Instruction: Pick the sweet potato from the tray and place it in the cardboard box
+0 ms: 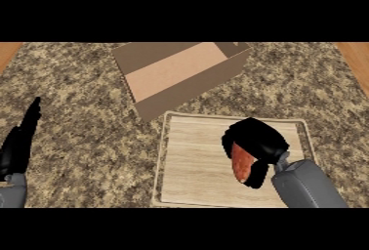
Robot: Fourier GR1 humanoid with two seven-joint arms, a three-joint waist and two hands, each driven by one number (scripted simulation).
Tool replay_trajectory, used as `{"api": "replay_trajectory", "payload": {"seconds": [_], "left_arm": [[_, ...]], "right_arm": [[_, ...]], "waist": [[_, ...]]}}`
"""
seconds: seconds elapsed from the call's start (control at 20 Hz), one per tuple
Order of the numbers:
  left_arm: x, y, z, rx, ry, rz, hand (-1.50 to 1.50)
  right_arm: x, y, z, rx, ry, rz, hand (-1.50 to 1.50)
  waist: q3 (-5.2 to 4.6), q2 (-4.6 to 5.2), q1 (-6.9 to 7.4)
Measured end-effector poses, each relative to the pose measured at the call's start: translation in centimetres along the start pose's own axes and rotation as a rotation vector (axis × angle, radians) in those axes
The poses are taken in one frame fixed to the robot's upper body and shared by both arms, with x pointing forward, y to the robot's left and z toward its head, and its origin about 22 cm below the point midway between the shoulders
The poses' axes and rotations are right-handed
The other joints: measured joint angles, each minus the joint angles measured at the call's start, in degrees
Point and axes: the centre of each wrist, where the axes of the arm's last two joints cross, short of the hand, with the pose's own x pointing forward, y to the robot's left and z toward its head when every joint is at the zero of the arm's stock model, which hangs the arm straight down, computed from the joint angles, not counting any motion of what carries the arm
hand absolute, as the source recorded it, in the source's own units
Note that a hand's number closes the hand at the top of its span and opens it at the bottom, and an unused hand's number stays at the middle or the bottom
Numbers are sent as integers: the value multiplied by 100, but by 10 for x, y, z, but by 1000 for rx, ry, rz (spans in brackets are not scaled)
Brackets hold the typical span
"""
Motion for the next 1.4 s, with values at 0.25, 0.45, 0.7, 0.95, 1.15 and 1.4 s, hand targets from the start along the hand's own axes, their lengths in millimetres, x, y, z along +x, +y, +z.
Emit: {"api": "replay_trajectory", "payload": {"seconds": [0.25,0.45,0.7,0.95,1.15,1.4], "left_arm": [[-2,6,-1,10,0,1,0],[-6,6,3,10,6,-1,0],[-1,4,1,9,4,-6,0],[5,-1,-5,13,-4,-10,0],[1,-1,-4,11,-4,-10,0],[4,-3,-4,-1,-12,-8,0]], "right_arm": [[-24,-15,10,-181,298,-10,150],[-45,-30,23,-330,604,6,150],[-36,-72,34,-524,730,55,150],[-8,-104,28,-692,637,121,150],[13,-123,11,-740,563,116,150],[33,-153,-17,-773,484,18,150]], "waist": [[16,11,-40],[18,13,-55],[21,11,-41],[20,19,-9],[21,25,21],[22,34,59]]}}
